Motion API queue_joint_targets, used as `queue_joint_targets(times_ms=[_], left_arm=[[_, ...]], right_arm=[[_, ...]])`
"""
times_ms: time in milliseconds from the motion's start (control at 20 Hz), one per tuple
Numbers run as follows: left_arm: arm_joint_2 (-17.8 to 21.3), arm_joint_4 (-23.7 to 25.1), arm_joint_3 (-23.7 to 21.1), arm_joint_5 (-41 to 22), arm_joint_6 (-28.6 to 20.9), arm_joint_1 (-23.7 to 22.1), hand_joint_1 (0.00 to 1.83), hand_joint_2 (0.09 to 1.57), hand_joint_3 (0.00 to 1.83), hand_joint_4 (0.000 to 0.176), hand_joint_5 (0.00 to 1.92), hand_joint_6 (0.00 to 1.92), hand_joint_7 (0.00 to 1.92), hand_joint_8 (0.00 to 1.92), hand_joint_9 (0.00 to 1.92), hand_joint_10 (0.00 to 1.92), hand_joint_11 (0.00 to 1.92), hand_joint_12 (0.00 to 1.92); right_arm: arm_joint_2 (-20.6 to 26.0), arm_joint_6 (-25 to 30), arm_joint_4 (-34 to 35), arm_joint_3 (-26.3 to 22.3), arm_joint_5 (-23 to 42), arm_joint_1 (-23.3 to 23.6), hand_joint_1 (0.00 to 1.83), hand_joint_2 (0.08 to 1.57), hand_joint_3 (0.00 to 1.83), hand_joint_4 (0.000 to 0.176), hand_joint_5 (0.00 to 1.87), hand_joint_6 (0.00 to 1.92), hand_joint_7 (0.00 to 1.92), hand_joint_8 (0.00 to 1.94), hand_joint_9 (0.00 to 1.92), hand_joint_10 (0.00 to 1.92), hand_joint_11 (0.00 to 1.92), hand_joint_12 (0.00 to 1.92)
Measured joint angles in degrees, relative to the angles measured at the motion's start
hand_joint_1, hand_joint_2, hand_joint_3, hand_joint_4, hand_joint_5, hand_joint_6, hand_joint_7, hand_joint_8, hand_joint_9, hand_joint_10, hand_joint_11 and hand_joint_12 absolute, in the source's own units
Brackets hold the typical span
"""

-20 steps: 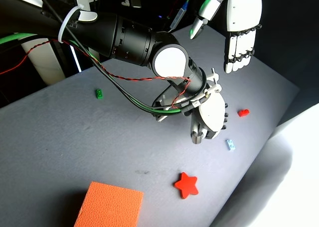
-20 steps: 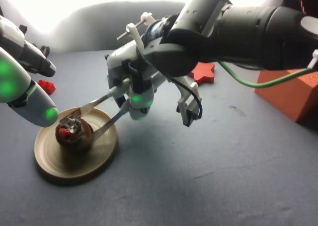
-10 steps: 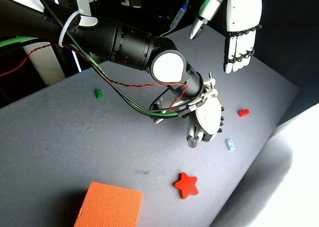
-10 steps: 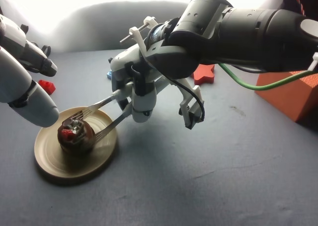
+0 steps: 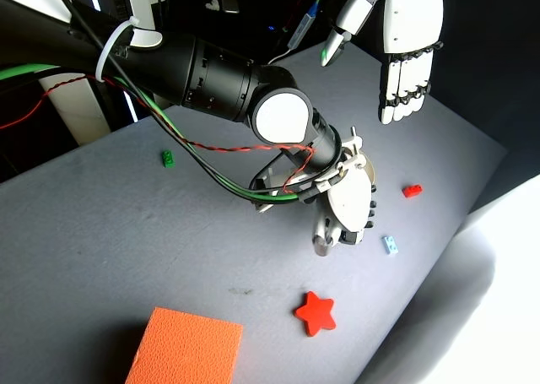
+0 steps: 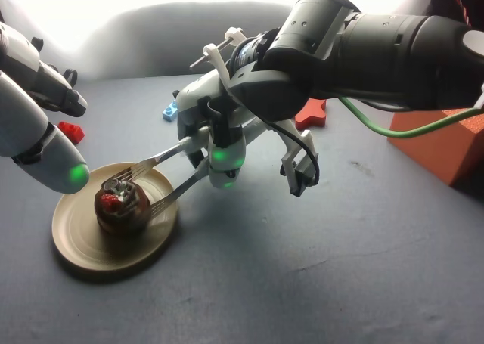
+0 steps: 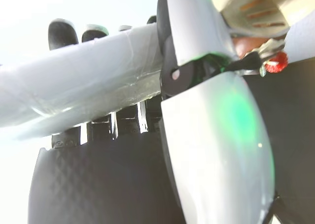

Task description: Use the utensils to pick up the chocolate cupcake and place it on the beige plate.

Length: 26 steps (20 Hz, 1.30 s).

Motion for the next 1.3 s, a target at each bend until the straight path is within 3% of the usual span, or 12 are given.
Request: queue_joint_targets(times_ms=[100,300,350,400,450,550,1150,1300], left_arm=[[0.0,0.0,0.0,0.0,0.0,0.0,0.42,1.01,0.00,0.000,0.00,0.00,0.01,0.00,0.02,0.00,0.02,0.01],[0.0,0.0,0.0,0.0,0.0,0.0,0.42,1.01,0.00,0.000,0.00,0.00,0.00,0.00,0.01,0.00,0.02,0.01],[0.0,0.0,0.0,0.0,0.0,0.0,0.40,1.01,0.00,0.000,0.00,0.00,0.00,0.00,0.01,0.00,0.01,0.01],[0.0,0.0,0.0,0.0,0.0,0.0,0.39,1.01,0.00,0.000,0.00,0.00,0.00,0.00,0.00,0.00,0.01,0.01],[0.0,0.0,0.0,0.1,0.0,0.0,0.40,1.01,0.00,0.000,0.00,0.00,0.00,0.00,0.00,0.00,0.00,0.00],[0.0,0.0,0.0,0.1,0.0,0.0,0.43,1.00,0.00,0.000,0.00,0.00,0.00,0.00,0.00,0.00,0.00,0.00],[0.0,0.0,0.0,0.1,0.0,0.0,0.40,1.01,0.00,0.000,0.00,0.00,0.00,0.00,0.01,0.00,0.00,0.01],[0.0,0.0,0.0,0.1,0.0,0.0,0.41,1.01,0.00,0.000,0.00,0.00,0.02,0.01,0.02,0.01,0.03,0.02]], right_arm=[[0.0,0.0,0.0,0.0,-0.1,0.0,1.14,1.27,0.00,0.000,0.64,1.36,0.73,1.52,0.41,1.31,0.31,1.59],[0.5,-0.2,0.1,0.0,-0.4,0.0,1.13,1.30,0.00,0.000,0.60,1.39,0.70,1.60,0.37,1.31,0.26,1.59],[0.5,-0.2,0.0,0.0,-0.4,0.0,1.08,1.28,0.00,0.000,0.66,1.42,0.48,1.25,0.35,1.28,0.23,1.56],[0.5,-0.3,0.0,0.0,-0.5,0.0,1.13,1.18,0.00,0.000,0.49,0.99,0.46,1.10,0.35,1.24,0.22,1.53],[0.5,-0.3,0.0,0.0,-0.6,0.0,1.14,1.15,0.00,0.000,0.50,0.79,0.47,1.04,0.36,1.23,0.22,1.54],[0.5,-0.7,0.0,0.0,-0.6,0.0,1.13,1.14,0.00,0.000,0.51,0.69,0.45,1.04,0.35,1.21,0.22,1.52],[1.6,-2.4,1.9,-0.4,-1.1,0.0,1.11,1.14,0.00,0.000,0.47,0.67,0.42,1.06,0.36,1.20,0.23,1.48],[1.9,-2.6,2.0,-1.1,-1.0,0.2,1.13,1.14,0.00,0.000,0.41,0.75,0.38,1.07,0.32,1.23,0.20,1.51]])
